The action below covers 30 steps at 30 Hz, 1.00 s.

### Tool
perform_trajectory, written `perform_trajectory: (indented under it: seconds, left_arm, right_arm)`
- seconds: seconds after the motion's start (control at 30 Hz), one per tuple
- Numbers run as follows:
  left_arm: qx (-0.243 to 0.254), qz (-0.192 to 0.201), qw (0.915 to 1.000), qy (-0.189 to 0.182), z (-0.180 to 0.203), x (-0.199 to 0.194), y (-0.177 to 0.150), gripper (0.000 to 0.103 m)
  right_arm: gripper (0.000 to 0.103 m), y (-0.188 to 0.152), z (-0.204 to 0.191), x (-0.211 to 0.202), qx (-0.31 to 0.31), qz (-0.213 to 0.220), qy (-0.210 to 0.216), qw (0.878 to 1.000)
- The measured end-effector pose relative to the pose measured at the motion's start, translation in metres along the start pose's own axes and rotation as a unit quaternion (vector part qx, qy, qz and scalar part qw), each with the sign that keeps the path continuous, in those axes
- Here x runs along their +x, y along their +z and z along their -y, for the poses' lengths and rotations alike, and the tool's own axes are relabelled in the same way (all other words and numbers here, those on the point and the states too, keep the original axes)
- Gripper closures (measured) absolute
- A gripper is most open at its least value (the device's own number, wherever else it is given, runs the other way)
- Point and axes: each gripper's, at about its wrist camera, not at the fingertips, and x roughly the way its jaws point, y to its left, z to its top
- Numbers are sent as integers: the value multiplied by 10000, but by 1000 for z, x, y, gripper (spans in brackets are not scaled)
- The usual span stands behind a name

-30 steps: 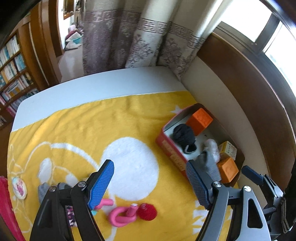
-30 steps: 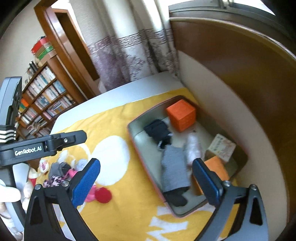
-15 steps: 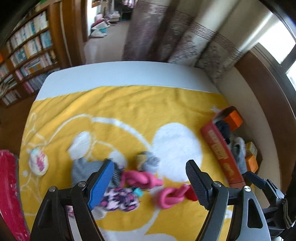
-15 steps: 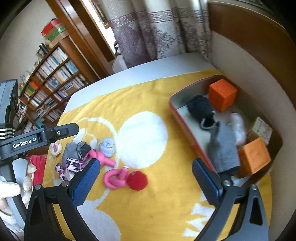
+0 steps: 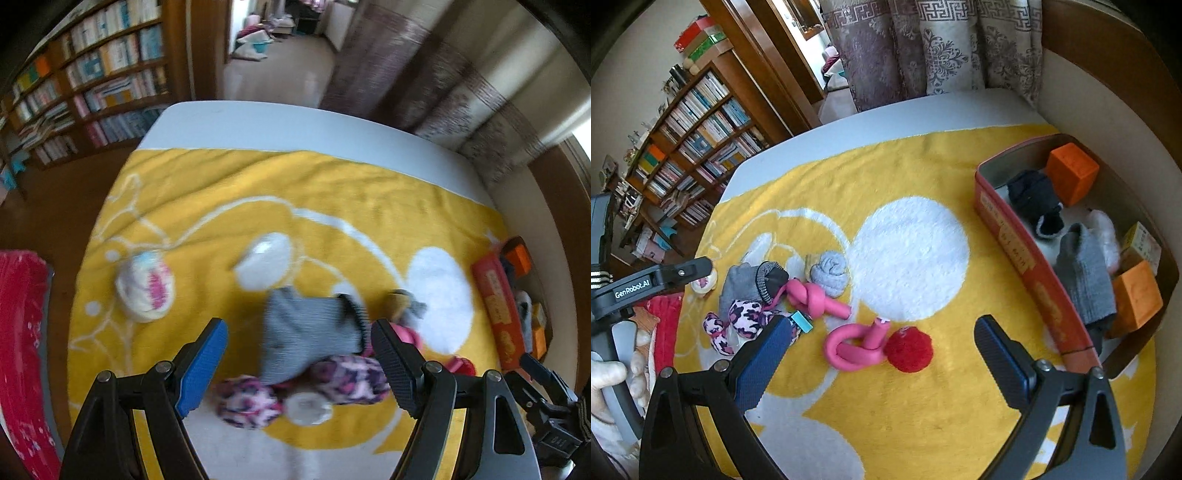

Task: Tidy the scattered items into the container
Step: 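Move both tools back toward the remaining items on the blanket, then grasp the white knit hat with the left tool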

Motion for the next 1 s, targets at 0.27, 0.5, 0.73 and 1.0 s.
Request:
perform_trajectory:
  seconds: [0.27, 0.5, 0.73, 1.0]
  left_arm:
    - [-458, 55, 9985, 299, -60, 2, 7, 22]
    - [-730, 25, 9952, 645, -109, 17, 15, 22]
    - [-840, -111, 9930, 825, -134, 41, 19, 22]
    - [-809, -305, 9930, 802, -139, 68, 24, 22]
  right_arm:
    - [3, -2, -15, 14, -4, -112, -80, 9999]
    - [3, -4, -22, 21, 24, -190, -180, 9997]
    - [3, -6, -23, 27, 71, -255, -287, 9992]
    - [3, -5, -23, 33, 71, -343, -384, 9987]
